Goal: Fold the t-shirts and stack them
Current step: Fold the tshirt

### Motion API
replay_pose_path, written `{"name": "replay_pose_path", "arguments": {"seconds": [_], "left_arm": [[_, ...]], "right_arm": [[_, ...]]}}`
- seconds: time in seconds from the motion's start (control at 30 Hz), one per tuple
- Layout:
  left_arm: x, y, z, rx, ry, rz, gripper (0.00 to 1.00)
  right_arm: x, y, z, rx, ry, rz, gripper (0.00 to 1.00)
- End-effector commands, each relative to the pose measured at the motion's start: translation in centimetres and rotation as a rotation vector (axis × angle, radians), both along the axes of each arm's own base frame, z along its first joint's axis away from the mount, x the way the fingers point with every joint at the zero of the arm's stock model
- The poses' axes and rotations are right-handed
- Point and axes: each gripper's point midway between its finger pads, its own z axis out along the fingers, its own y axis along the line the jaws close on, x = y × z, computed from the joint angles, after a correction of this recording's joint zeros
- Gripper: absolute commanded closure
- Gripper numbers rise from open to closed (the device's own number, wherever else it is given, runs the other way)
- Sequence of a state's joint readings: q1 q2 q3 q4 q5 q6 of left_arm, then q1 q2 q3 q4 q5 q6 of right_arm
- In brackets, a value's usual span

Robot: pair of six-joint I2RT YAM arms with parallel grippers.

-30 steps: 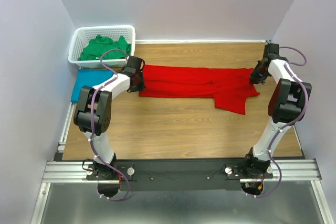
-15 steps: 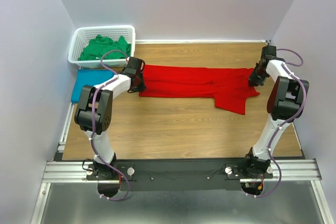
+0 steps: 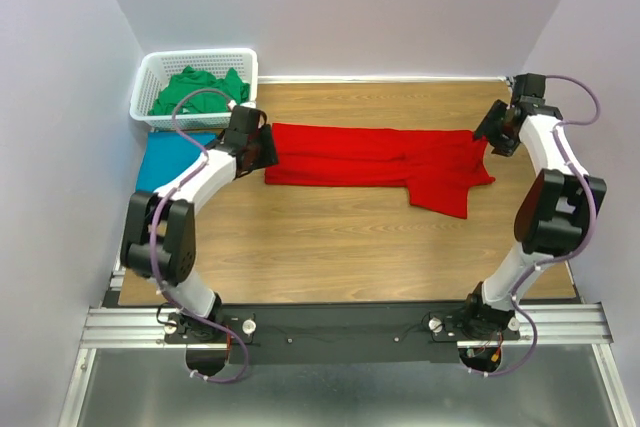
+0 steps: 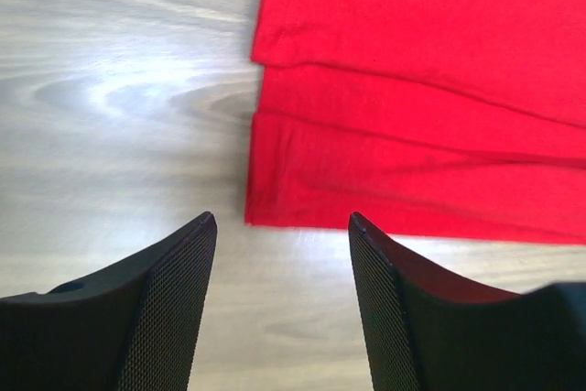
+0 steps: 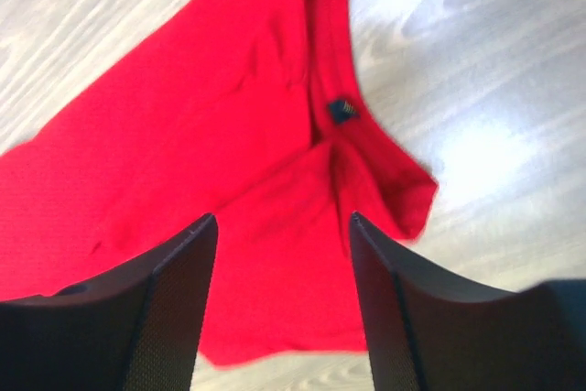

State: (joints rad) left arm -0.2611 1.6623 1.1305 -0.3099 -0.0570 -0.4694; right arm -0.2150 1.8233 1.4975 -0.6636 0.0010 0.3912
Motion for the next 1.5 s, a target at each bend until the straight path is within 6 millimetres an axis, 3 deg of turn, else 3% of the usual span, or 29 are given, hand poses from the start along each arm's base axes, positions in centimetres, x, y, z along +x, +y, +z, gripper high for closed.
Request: {"name": "replay_pose_path", "arguments": {"seconds": [0.0, 0.13, 0.2, 0.23, 0.37, 0.4, 0.53, 0.8, 1.0, 1.13, 1.23, 1.3, 1.33, 1.47], "left_arm": [[-0.8, 2.3, 4.3, 0.032, -0.135, 0.079, 0.31], [-3.0, 4.5, 8.8, 0.051, -0.317, 0.14, 0.26], [-4.0, 5.2, 10.3, 0.053, -0.385, 0.159, 0.25], [-4.9, 5.9, 11.7, 0.047, -0.45, 0.18, 0.2], [-7.1, 7.4, 14.2, 0.034, -0.577, 0.232, 0.09], [-7.5, 7.6, 14.5, 0.034, -0.595, 0.235, 0.09], [-8.4, 7.9, 14.3, 0.031, -0.622, 0.236, 0.09], [-7.6, 7.4, 14.0, 0.035, -0.616, 0.216, 0.1], [-7.5, 7.4, 13.6, 0.043, -0.608, 0.207, 0.1], [-7.4, 7.4, 13.7, 0.046, -0.608, 0.209, 0.1], [-7.4, 7.3, 13.3, 0.046, -0.6, 0.206, 0.1], [-7.3, 7.2, 13.2, 0.048, -0.595, 0.202, 0.1], [-7.2, 7.2, 12.9, 0.049, -0.588, 0.2, 0.1], [-7.0, 7.1, 12.4, 0.056, -0.572, 0.192, 0.1]], "right_arm": [[-2.1, 1.7, 0.9, 0.032, -0.013, 0.035, 0.33], [-4.7, 4.1, 0.0, 0.023, 0.02, 0.095, 0.33], [-6.6, 5.0, -1.4, 0.011, 0.065, 0.114, 0.33], [-7.2, 6.0, -2.0, -0.015, 0.085, 0.135, 0.33], [-9.7, 9.1, -4.8, -0.05, 0.157, 0.199, 0.34], [-10.5, 9.5, -5.9, -0.052, 0.184, 0.207, 0.35], [-10.9, 10.8, -7.4, -0.075, 0.197, 0.225, 0.39], [-12.6, 11.8, -11.1, -0.077, 0.285, 0.243, 0.49], [-13.7, 11.4, -12.5, -0.093, 0.32, 0.239, 0.75], [-12.5, 11.3, -11.2, -0.111, 0.272, 0.24, 0.99], [-10.7, 11.4, -9.4, -0.118, 0.212, 0.235, 0.99], [-8.2, 11.7, -7.3, -0.12, 0.145, 0.232, 0.99], [-6.2, 12.0, -5.3, -0.119, 0.09, 0.234, 0.99], [-2.8, 12.3, -3.1, -0.135, 0.048, 0.248, 0.99]]}}
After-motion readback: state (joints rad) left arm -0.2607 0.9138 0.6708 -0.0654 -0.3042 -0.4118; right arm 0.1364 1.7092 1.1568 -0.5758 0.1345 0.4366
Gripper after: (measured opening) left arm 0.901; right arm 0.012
